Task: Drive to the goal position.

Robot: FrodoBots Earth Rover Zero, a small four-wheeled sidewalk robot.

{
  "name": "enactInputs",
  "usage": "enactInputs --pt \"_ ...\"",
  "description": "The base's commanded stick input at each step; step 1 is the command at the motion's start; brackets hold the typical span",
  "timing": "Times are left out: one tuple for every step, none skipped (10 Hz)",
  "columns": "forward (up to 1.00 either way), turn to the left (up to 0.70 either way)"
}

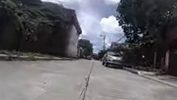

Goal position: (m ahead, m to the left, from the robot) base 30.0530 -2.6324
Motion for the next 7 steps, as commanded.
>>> enactInputs --pt "0.7 0.0" --pt "0.7 0.0" --pt "0.7 0.0" --pt "0.7 0.0" --pt "0.7 -0.12" --pt "0.7 -0.35" --pt "0.7 -0.35"
